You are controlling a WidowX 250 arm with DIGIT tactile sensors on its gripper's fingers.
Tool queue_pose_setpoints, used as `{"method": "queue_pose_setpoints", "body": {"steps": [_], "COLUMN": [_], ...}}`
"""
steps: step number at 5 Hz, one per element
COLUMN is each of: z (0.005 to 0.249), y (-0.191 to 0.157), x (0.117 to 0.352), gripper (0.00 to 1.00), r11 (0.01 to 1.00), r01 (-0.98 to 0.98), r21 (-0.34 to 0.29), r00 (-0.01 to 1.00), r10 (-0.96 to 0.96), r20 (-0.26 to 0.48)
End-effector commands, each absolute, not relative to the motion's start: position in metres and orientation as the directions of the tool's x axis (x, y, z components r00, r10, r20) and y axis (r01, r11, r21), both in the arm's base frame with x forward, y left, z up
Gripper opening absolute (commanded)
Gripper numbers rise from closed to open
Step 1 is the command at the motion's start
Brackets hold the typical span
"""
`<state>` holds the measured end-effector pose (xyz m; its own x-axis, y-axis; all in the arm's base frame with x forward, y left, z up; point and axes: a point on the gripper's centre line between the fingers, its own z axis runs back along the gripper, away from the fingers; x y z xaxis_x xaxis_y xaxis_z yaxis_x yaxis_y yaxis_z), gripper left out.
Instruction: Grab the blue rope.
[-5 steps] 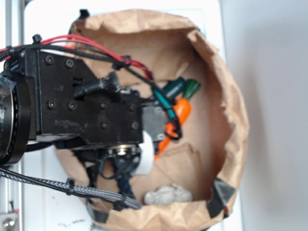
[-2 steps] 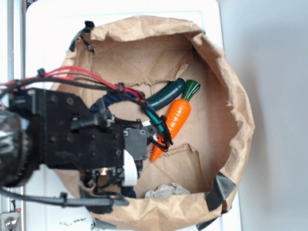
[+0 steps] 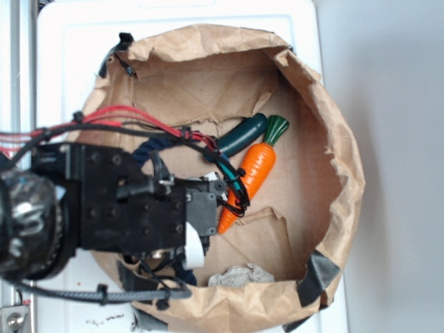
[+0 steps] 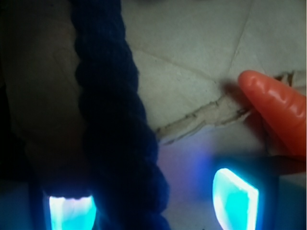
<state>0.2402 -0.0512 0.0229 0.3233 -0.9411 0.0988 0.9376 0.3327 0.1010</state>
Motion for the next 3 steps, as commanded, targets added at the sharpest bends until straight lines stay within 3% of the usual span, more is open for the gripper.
{"method": "queue_pose_setpoints", "body": {"steps": [1, 3], "z": [0.0276, 0.0294], "y": [-0.0603, -0.0593], "x": [0.2309, 0.2352], "gripper": [0.00, 0.00], "r11": [0.369, 0.384], "r01": [0.919, 0.913], "r21": [0.136, 0.136], "r00": [0.356, 0.362], "r10": [-0.928, -0.918], "r20": [0.111, 0.159]}}
